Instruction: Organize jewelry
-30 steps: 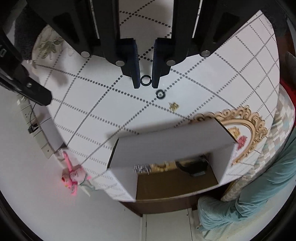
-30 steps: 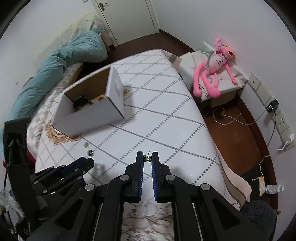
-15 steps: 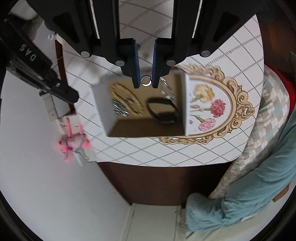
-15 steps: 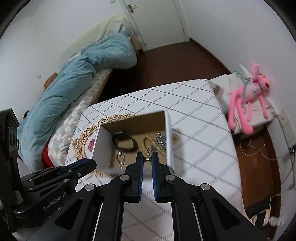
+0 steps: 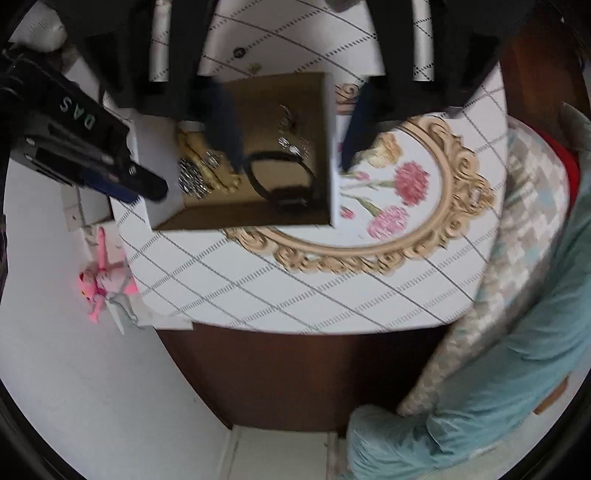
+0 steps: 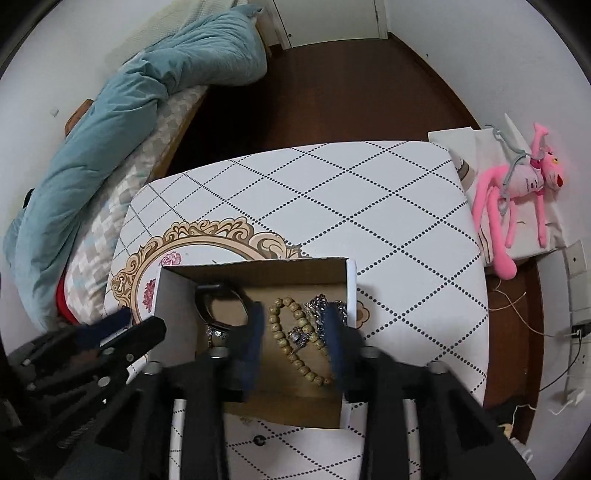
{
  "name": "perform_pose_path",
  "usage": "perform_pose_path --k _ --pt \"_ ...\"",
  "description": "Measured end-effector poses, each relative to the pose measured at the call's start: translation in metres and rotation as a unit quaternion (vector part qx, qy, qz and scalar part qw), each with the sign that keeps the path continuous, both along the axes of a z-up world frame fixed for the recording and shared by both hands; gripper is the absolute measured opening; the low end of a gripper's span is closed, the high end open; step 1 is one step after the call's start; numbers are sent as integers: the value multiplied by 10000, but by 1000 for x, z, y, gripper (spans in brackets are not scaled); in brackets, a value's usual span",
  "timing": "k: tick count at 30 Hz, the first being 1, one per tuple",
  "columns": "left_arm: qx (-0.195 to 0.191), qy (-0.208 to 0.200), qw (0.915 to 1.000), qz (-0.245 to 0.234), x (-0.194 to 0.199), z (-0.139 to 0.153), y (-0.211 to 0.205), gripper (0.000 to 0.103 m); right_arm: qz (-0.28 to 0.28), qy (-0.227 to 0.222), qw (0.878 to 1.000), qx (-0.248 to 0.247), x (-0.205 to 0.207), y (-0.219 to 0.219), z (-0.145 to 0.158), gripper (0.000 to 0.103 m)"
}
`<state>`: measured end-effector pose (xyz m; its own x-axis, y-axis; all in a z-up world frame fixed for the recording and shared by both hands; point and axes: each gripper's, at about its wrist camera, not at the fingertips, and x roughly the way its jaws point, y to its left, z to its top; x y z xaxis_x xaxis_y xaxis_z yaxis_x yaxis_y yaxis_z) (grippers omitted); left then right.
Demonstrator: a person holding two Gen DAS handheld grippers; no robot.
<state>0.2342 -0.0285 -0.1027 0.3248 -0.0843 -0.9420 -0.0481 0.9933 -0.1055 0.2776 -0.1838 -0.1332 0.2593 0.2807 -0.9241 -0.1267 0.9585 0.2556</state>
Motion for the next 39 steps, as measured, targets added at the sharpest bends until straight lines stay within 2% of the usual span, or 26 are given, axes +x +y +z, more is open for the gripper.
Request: perform_pose_path --k 1,5,6,8,10,12,15,18,25,33,39 --pt "44 -70 10000 32 -1 2 2 68 -7 -8 10000 -25 -1 -1 0 41" --pt "240 -167 9995 87 -5 3 9 73 -26 -176 9995 -265 -12 -3 5 42" --pt "312 -209 9993 89 -8 3 10 80 -24 -220 9992 -333 -14 -3 6 45" --pt "396 -242 9989 89 -10 1 10 88 -9 -325 9977 -590 -22 -3 8 64" --pt "475 -222 9986 100 -13 -3 11 101 -24 -410 9955 -851 -29 -3 9 89" --pt "526 -201 9984 109 -18 -7 12 103 -35 -457 9921 -1170 -35 -2 7 95" --pt "575 -171 9981 121 -22 -12 12 103 -44 -418 9907 -1291 -41 -4 3 96" --pt "566 -108 9982 137 -27 -16 12 103 -12 -346 9903 -1343 -46 -6 -2 101" --pt "616 -136 9979 161 -32 -14 11 103 -20 -368 9898 -1375 -51 -7 0 103" --pt "642 -387 9969 218 -48 13 21 103 -170 -699 9882 -1350 -67 -11 26 103" --pt "871 -593 9941 260 -77 29 30 103 -144 -817 9896 -1173 -96 -9 39 103"
